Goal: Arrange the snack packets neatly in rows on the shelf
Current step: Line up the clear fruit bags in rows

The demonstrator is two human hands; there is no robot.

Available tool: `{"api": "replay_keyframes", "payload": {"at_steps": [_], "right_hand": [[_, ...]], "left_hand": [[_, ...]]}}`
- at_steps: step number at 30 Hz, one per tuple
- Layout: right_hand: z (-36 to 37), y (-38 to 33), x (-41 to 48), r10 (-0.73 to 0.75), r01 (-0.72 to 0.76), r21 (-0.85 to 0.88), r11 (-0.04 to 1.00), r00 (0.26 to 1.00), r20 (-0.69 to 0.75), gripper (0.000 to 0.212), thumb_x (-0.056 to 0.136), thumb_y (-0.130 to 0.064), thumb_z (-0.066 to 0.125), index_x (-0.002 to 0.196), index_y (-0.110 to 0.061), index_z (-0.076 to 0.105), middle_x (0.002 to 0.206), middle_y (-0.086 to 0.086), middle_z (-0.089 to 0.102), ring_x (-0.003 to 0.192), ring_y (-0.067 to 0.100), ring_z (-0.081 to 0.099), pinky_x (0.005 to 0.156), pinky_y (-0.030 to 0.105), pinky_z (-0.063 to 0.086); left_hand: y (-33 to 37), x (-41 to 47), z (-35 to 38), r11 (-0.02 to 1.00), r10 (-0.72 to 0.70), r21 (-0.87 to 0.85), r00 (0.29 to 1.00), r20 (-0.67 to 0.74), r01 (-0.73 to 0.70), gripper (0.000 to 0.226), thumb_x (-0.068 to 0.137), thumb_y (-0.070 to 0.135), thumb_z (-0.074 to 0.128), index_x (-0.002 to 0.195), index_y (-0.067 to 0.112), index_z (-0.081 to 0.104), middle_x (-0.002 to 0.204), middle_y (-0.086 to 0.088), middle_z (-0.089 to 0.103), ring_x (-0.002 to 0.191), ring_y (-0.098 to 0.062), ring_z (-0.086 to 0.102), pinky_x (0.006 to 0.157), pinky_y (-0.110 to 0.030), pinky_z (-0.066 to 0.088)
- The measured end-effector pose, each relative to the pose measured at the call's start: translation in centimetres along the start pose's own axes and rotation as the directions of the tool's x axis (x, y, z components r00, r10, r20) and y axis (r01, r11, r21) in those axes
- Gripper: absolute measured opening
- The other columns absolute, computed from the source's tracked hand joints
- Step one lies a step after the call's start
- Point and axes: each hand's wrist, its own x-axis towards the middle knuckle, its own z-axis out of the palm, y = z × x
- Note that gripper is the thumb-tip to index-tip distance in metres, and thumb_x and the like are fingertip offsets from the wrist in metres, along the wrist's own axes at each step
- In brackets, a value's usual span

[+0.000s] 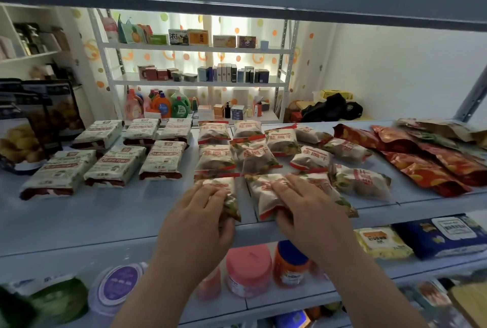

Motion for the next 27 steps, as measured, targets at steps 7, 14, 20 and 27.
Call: {"api": "replay_keyframes", "payload": {"at_steps": [7, 14, 20, 27], "right_hand": [[0.6, -0.1, 0.1, -0.093, 0.099, -0.031, 0.995, 0.983, 0.157, 0.078, 0.081, -0.056, 0.03, 0.155, -0.033, 0.022, 0.162, 0.0, 0.022, 0.149, 0.017, 0.019, 0.122, 0.041, 0.009], [-0.3, 1.8, 0.6, -0.213, 0.19, 0.104, 0.976, 0.929, 0.303, 0.084, 0.086, -0.066, 0.035, 0.156, -0.034, 0.0, 0.165, -0.004, 0.003, 0.15, 0.012, 0.001, 0.12, 0.033, -0.004], [-4.4, 8.8, 5.3, -0.249, 0.197, 0.256, 0.946, 0.95, 0.188, 0.06, 0.084, -0.071, 0.037, 0.139, -0.048, 0.038, 0.139, -0.02, 0.048, 0.119, 0.005, 0.048, 0.094, 0.03, 0.045], [-3.6, 18.8, 17.7, -0.112, 0.071, 0.177, 0.982, 0.966, 0.233, 0.045, 0.092, -0.037, 0.061, 0.136, -0.03, 0.051, 0.137, -0.002, 0.057, 0.116, 0.017, 0.055, 0.092, 0.032, 0.048]], "left_hand": [[0.2, -0.4, 0.8, 0.996, 0.057, 0.058, 0.993, 0.104, -0.064, 0.067, 0.087, 0.05, 0.04, 0.147, 0.022, 0.041, 0.152, 0.002, 0.039, 0.144, -0.023, 0.029, 0.113, -0.04, 0.035], [1.0, -0.3, 0.0, 0.97, 0.096, 0.203, 0.976, 0.194, -0.135, 0.074, 0.08, 0.052, 0.035, 0.14, 0.012, 0.052, 0.147, -0.005, 0.045, 0.137, -0.028, 0.04, 0.106, -0.045, 0.039], [2.1, 3.9, -1.8, 0.978, 0.097, 0.171, 0.987, 0.131, -0.119, 0.068, 0.086, 0.059, 0.032, 0.136, 0.02, 0.056, 0.133, -0.002, 0.06, 0.121, -0.023, 0.056, 0.096, -0.041, 0.047], [8.3, 17.9, 0.5, 0.954, 0.172, 0.209, 0.964, 0.201, -0.214, 0.052, 0.09, 0.037, 0.057, 0.14, 0.031, 0.043, 0.138, 0.005, 0.052, 0.122, -0.016, 0.051, 0.098, -0.036, 0.046]]}}
